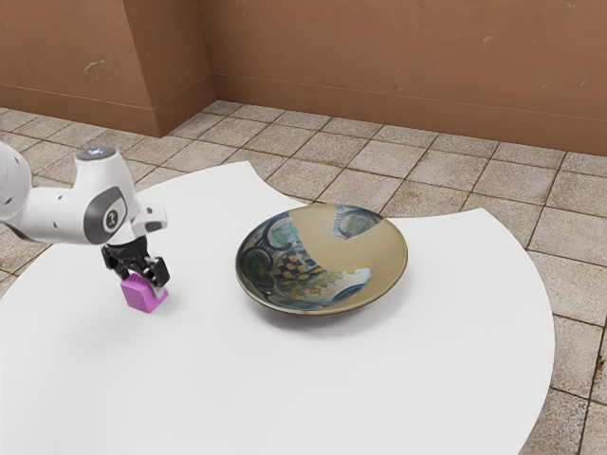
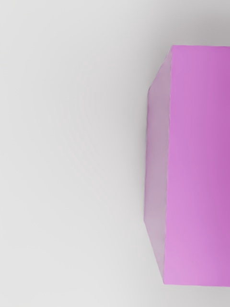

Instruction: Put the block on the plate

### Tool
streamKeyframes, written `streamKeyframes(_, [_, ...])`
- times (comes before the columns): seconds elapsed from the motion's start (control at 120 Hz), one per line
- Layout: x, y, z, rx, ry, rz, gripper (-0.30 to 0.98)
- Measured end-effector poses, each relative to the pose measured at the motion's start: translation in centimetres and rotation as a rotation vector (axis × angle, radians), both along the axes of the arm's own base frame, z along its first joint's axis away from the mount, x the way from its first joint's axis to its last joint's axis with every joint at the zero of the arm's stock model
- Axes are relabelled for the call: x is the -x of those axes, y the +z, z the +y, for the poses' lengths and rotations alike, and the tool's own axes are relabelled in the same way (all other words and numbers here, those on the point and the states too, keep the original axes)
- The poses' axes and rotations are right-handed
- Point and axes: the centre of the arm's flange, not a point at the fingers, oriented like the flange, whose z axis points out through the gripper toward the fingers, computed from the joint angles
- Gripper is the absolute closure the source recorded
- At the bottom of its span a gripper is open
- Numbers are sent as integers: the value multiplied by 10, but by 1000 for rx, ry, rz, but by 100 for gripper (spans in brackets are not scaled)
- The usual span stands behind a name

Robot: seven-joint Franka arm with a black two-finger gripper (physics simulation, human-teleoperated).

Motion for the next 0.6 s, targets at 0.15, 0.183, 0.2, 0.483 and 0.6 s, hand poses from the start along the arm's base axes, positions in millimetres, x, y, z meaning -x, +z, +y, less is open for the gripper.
streamKeyframes(0.15, [0,-2,3,2,8,-5,18])
streamKeyframes(0.183, [1,-2,5,3,12,-5,20])
streamKeyframes(0.2, [2,-3,6,4,15,-4,21])
streamKeyframes(0.483, [0,3,6,2,24,-15,29])
streamKeyframes(0.6, [-7,40,-12,-12,-3,-60,30])
